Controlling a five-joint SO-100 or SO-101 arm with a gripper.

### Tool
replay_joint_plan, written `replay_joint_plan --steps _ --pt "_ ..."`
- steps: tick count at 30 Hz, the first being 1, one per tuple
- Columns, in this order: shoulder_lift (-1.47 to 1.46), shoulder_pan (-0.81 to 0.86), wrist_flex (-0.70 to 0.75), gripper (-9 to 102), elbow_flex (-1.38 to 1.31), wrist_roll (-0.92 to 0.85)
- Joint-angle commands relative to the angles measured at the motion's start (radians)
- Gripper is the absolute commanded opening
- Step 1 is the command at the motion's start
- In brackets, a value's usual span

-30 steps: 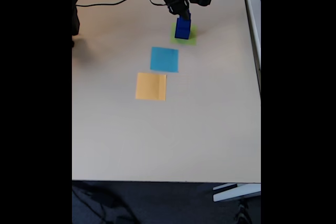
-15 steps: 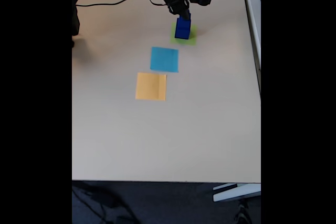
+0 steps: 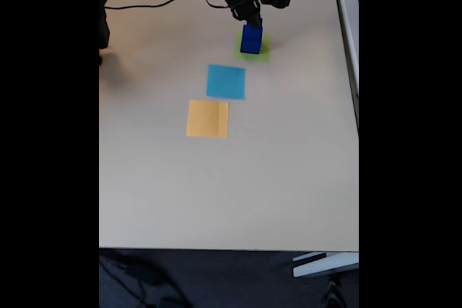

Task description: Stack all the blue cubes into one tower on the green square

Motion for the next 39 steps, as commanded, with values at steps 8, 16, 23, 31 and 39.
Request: replay_joint_plan --steps 8,16,23,31,39 --pt "0.012 0.008 -0.018 0 0.005 -0.012" --pt "0.012 0.014 -0.018 0 0.014 -0.012" --pt "0.015 0.018 -0.02 0 0.018 -0.015" --pt "0.017 0.02 -0.02 0 0.026 -0.015" --pt "0.017 0.025 -0.029 0 0.041 -0.017"
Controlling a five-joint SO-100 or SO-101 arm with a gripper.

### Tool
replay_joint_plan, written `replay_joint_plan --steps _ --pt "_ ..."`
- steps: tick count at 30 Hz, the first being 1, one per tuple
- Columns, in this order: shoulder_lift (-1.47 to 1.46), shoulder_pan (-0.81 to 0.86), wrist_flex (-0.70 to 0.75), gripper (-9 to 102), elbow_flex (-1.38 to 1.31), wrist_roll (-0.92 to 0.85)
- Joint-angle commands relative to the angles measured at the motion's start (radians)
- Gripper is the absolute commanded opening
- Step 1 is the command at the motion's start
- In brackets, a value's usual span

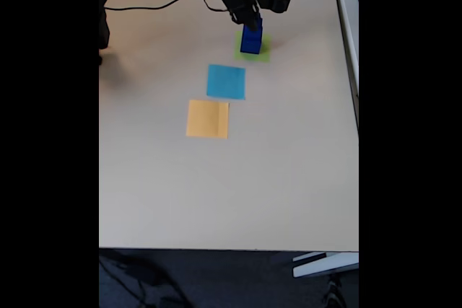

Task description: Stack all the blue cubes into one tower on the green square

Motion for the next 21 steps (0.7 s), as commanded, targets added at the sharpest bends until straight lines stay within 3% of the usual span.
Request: replay_joint_plan --steps 1,21 --pt "0.018 0.008 -0.023 0 -0.003 -0.011" --pt "0.012 0.003 -0.034 0 0.002 -0.014"
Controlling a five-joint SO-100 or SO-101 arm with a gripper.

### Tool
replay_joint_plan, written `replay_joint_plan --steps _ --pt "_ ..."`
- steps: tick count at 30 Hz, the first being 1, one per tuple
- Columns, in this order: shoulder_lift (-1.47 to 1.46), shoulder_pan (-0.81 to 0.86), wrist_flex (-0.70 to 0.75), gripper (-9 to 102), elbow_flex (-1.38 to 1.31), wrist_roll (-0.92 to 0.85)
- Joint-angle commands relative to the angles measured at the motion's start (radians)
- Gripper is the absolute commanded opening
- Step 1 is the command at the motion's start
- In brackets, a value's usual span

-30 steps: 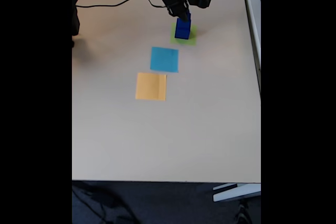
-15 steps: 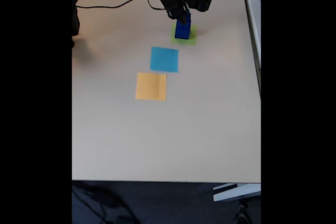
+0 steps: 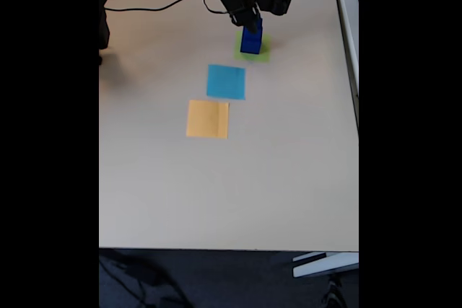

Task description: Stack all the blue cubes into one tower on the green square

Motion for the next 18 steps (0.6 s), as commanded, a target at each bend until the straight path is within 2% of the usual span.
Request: replay_joint_plan --steps 1,18 --pt "0.012 0.0 -0.026 0 -0.006 -0.009" --pt "0.003 -0.012 -0.034 0 -0.006 -0.011"
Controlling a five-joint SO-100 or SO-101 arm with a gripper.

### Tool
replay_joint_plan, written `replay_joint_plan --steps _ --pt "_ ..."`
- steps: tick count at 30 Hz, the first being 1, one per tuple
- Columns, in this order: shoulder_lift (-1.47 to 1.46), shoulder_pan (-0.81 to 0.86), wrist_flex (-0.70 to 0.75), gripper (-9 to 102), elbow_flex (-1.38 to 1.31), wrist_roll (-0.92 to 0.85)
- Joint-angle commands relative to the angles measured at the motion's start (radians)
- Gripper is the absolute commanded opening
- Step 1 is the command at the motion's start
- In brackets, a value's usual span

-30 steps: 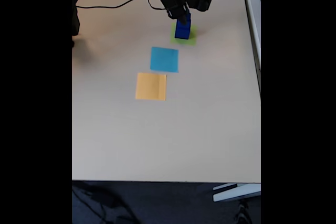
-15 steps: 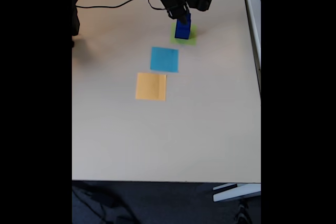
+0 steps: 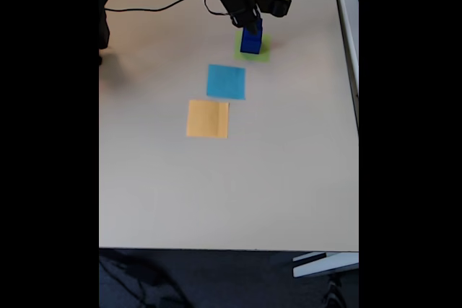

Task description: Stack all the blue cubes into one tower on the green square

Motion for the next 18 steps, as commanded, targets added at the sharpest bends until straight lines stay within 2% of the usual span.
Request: replay_joint_plan --steps 1,18 --pt "0.021 -0.011 -0.021 0 -0.006 -0.011" --pt "0.025 -0.026 -0.021 0 -0.012 -0.009"
